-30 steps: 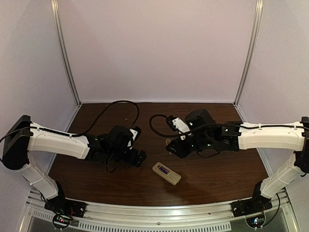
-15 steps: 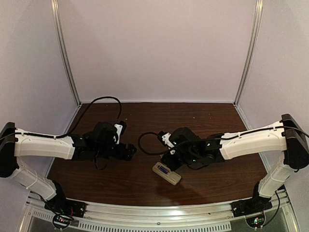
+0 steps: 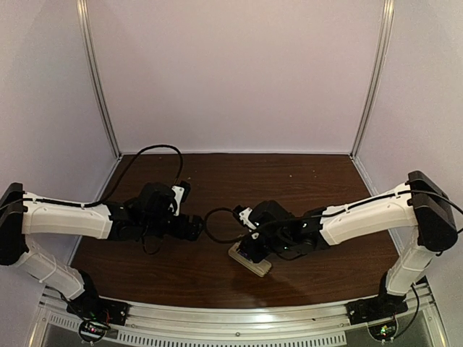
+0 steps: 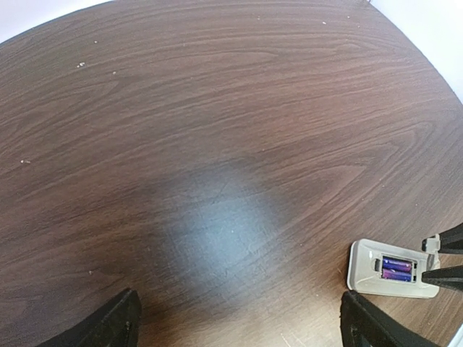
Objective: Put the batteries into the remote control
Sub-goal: Load the battery cover onto the remote control without the battery cover.
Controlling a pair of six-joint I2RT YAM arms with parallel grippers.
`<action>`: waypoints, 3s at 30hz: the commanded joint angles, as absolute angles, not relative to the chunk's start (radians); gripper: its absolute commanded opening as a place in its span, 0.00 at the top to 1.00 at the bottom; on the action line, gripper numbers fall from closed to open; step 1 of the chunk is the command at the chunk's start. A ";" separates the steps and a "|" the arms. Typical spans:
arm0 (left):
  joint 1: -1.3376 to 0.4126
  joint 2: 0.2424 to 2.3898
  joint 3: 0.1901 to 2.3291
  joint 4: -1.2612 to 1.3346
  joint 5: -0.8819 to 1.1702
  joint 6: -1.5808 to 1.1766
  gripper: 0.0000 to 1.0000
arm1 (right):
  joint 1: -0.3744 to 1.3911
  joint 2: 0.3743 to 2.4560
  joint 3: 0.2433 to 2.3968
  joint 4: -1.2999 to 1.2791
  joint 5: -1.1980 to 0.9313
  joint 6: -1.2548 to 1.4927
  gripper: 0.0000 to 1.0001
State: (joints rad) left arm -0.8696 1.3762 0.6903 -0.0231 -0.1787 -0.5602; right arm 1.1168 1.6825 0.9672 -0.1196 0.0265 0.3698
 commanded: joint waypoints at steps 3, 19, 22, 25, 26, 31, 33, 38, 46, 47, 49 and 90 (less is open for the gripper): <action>-0.868 1.392 0.707 0.018 -0.160 -0.555 0.03 | 1.129 1.705 0.938 -0.091 0.036 0.348 0.89; -0.867 1.418 0.729 0.018 -0.153 -0.546 0.02 | 1.131 1.726 0.917 -0.080 0.041 0.329 0.89; -0.867 1.422 0.730 0.018 -0.150 -0.546 0.03 | 1.133 1.731 0.910 -0.070 0.041 0.321 0.89; -0.868 1.423 0.728 0.020 -0.145 -0.546 0.03 | 1.133 1.732 0.905 -0.065 0.044 0.311 0.89; -0.868 1.425 0.729 0.019 -0.145 -0.546 0.02 | 1.133 1.731 0.905 -0.064 0.046 0.307 0.89; -0.868 1.428 0.730 0.017 -0.144 -0.545 0.03 | 1.132 1.737 0.910 -0.066 0.051 0.286 0.88; -0.868 1.428 0.732 0.017 -0.144 -0.545 0.03 | 1.132 1.743 0.914 -0.070 0.044 0.282 0.88; -0.868 1.430 0.733 0.015 -0.144 -0.542 0.03 | 1.132 1.744 0.914 -0.084 0.025 0.285 0.89; -0.868 1.440 0.740 0.017 -0.136 -0.541 0.03 | 1.133 1.723 0.915 -0.113 0.038 0.280 0.90; -0.868 1.440 0.740 0.017 -0.136 -0.541 0.03 | 1.133 1.725 0.915 -0.113 0.038 0.280 0.90; -0.868 1.442 0.741 0.018 -0.137 -0.540 0.03 | 1.133 1.732 0.914 -0.114 0.038 0.279 0.90; -0.851 1.508 0.723 0.239 0.183 -0.524 0.34 | 1.124 1.752 0.891 -0.097 -0.070 0.251 0.80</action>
State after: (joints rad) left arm -0.8574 1.4868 0.7197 0.1349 0.0715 -0.5419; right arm 1.1164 1.7233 0.9089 -0.0544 -0.0074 0.2573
